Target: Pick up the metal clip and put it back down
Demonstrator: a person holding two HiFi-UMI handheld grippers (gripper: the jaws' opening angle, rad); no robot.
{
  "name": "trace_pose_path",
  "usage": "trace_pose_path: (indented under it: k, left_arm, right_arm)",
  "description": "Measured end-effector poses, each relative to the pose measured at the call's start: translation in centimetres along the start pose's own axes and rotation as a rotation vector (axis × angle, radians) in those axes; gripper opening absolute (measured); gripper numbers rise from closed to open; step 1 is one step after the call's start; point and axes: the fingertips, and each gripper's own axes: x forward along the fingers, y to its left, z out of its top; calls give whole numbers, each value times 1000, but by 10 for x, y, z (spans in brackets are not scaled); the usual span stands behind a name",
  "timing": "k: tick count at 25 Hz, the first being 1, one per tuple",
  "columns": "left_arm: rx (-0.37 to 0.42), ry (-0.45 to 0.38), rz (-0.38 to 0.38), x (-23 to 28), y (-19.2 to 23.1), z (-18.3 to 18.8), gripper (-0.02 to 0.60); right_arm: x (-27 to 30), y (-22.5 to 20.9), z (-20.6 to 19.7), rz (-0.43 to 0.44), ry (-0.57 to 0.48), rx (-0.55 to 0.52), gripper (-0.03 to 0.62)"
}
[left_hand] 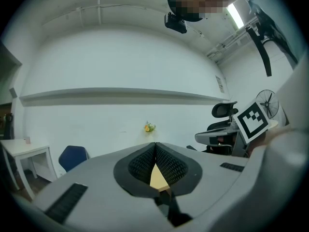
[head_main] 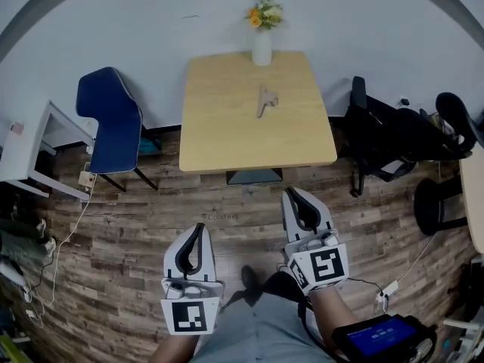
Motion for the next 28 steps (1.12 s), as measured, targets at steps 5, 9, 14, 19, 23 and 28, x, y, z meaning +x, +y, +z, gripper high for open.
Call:
trace_pose_path:
  k: [5, 9, 14, 19, 23, 28]
  left_arm:
    - [-55, -22, 7, -7, 13, -6, 18]
    - [-73, -30, 8, -10, 17, 0, 18]
    - [-60, -13, 3, 10, 17, -1, 18]
    - [-34, 12, -19, 55, 15, -8, 18]
    - [-12, 35, -38, 109, 7, -16, 18]
    - [13, 62, -59, 201, 2, -15, 18]
  right_arm:
    - [7, 8, 4, -3, 11, -52, 49]
    - [12, 19, 18, 14, 3, -79, 49]
    - [21, 5, 13, 4, 6, -64, 49]
    - [47, -30, 1, -33, 1, -20, 49]
    - [81, -73, -9, -49, 1, 4, 49]
    - [143, -135, -14, -52, 16, 50, 49]
